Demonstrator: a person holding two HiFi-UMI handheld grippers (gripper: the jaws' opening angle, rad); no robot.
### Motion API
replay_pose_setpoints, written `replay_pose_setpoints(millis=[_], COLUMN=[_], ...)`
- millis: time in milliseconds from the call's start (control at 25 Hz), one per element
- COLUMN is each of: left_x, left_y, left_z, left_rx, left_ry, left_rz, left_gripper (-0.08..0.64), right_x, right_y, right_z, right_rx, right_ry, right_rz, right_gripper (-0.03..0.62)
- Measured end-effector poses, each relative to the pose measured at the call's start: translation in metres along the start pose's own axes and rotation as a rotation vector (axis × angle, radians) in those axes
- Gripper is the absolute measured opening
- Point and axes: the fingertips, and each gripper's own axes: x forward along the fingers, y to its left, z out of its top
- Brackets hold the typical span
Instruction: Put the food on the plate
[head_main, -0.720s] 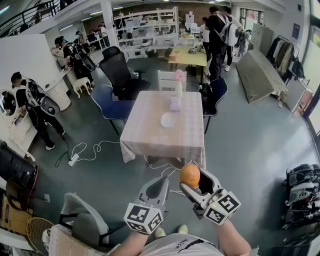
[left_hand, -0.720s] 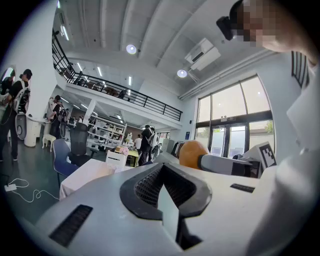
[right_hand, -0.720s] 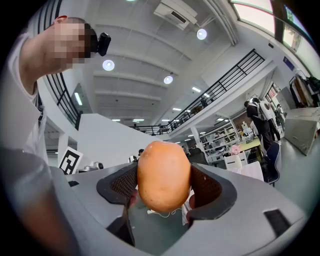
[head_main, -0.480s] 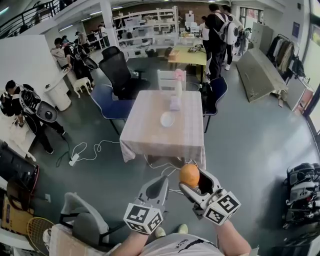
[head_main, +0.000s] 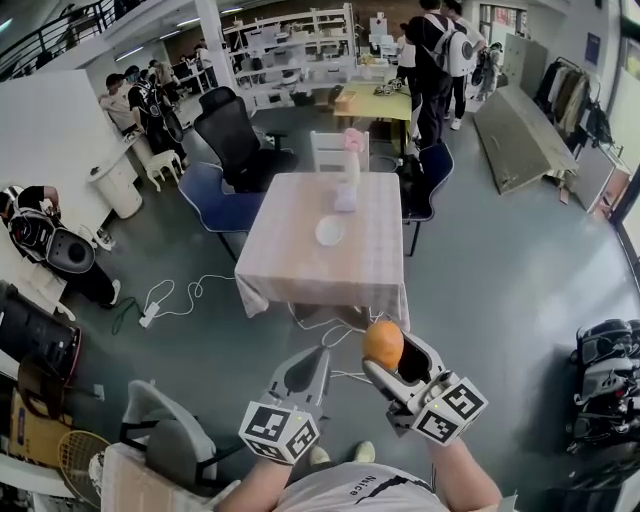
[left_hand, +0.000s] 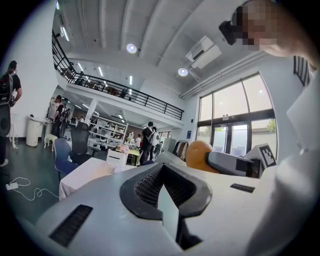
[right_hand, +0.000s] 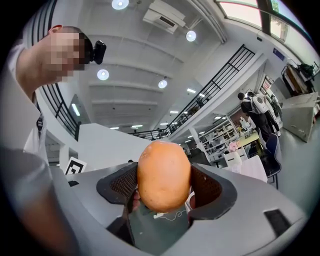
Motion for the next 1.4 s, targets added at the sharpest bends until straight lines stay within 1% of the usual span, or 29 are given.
replay_pose_setpoints(millis=[160,280,440,640,800,1040,1200,1400], left_x=[0.008,0.015,0.027,0.047,0.068,0.112,0.143,0.186], left_y=[-0.004,-0.01,-0.014,-0.009,0.003,0.042,0.087,0.15], left_z=[-0.001,-0.003,-0.004,-0.005,-0.007,-0.004,0.005,0.017], left_rx=[0.001,0.009,0.014,0.015,0.005,-0.002,0.009,0.024], left_ry=[-0.007,0.0,0.01,0.017,0.018,0.014,0.009,0.023], left_rz=[0.012,0.01,0.0,-0.015,-0.028,-0.039,-0.039,-0.048], left_gripper=[0.006,0.006,0.006,0.006,0.006,0.006,0.006,0.006], right_x=[-0.008,-0.012,-0.012,-0.002,0.014,0.063,0.114,0.184], right_y=[-0.013,-0.021,-0.03,-0.045,-0.065,-0.099,-0.123,-0.157], right_z=[0.003,0.004,0.007,0.008,0.007,0.003,-0.003,-0.01], right_rx=[0.018,0.04,0.043,0.039,0.029,0.012,0.008,0.006], right_ry=[-0.011,-0.014,-0.015,-0.009,0.0,0.032,0.053,0.081], right_rz=[-0.003,-0.009,-0.014,-0.024,-0.041,-0.055,-0.065,-0.094], right_gripper=[0.32,0.32,0.319,0.321,0.321,0.321,0.321,0.32])
